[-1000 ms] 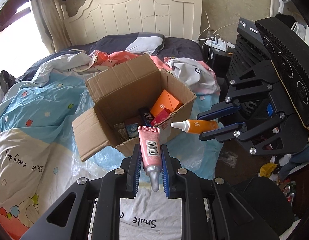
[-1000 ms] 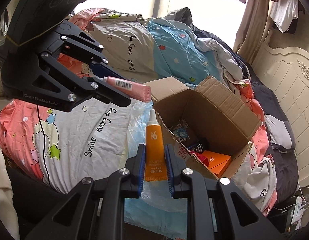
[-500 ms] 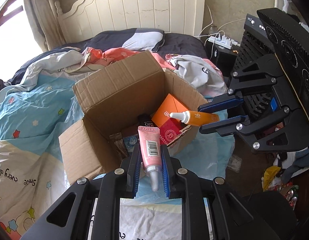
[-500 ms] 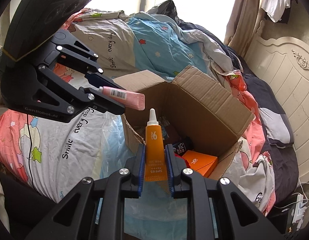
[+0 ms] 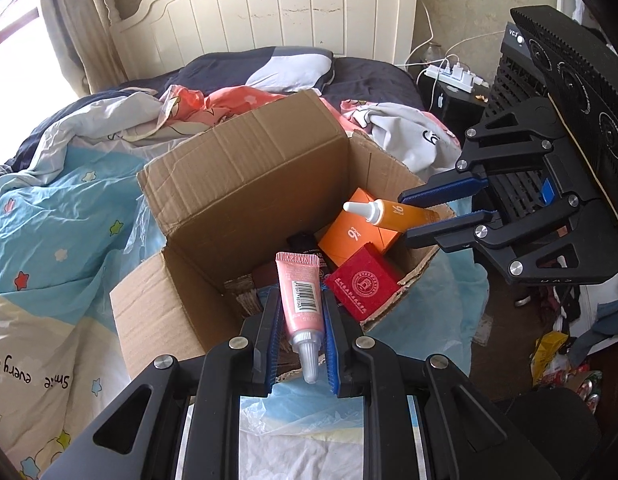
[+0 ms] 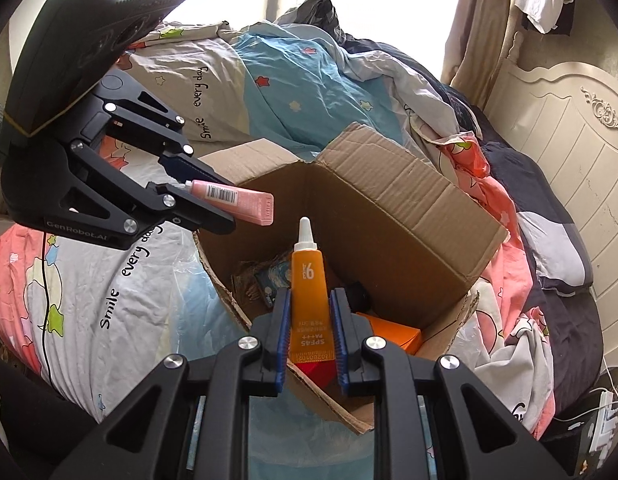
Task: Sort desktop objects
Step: 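Lift the pink and orange tubes over the cardboard box with both tools, then open both tools to drop the pink and orange tubes into the box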
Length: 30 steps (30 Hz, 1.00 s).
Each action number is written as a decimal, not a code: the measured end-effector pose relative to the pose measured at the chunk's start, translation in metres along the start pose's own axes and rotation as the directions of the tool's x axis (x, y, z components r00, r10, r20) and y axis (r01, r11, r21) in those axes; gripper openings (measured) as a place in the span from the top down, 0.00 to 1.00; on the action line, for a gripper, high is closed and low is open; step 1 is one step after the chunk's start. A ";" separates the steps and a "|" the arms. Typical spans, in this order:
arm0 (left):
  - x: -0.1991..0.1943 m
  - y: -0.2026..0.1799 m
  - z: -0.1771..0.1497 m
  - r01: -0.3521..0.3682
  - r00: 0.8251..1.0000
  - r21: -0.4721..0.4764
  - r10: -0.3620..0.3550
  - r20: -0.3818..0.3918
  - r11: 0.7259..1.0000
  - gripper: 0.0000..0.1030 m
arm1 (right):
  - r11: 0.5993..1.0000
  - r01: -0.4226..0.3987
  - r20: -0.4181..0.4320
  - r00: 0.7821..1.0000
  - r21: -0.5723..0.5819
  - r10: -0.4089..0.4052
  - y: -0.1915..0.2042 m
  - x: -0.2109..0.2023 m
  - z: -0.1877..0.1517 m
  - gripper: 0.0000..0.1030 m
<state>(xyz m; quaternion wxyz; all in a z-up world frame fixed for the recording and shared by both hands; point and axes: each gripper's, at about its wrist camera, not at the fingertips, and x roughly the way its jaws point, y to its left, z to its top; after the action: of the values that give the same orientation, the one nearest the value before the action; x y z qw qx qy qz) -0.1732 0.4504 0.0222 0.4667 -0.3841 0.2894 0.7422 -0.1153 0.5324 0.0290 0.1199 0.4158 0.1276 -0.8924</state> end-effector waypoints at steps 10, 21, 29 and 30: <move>0.024 -0.003 0.001 -0.005 0.999 0.011 0.006 -0.035 1.000 0.78 | 1.000 -0.001 -0.011 1.000 0.027 0.002 -0.014 0.012 -0.007 0.82; 0.024 0.005 0.005 -0.062 0.998 -0.011 0.062 -0.015 0.998 0.21 | 0.999 0.008 -0.016 1.000 0.031 -0.008 -0.015 0.019 -0.007 0.82; 0.025 0.000 0.002 -0.091 0.995 0.023 0.092 -0.050 0.996 0.15 | 0.998 0.025 -0.021 0.999 0.050 -0.024 -0.018 0.020 -0.005 0.82; 0.023 -0.001 0.001 -0.095 0.994 0.030 0.097 -0.048 0.995 0.13 | 0.998 0.031 -0.022 0.999 0.055 -0.029 -0.018 0.020 -0.005 0.81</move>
<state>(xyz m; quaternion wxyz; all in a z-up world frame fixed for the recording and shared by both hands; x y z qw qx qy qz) -0.1789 0.4627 0.0034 0.4286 -0.3815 0.3292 0.7500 -0.1297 0.5488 0.0130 0.0936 0.4265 0.1104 -0.8928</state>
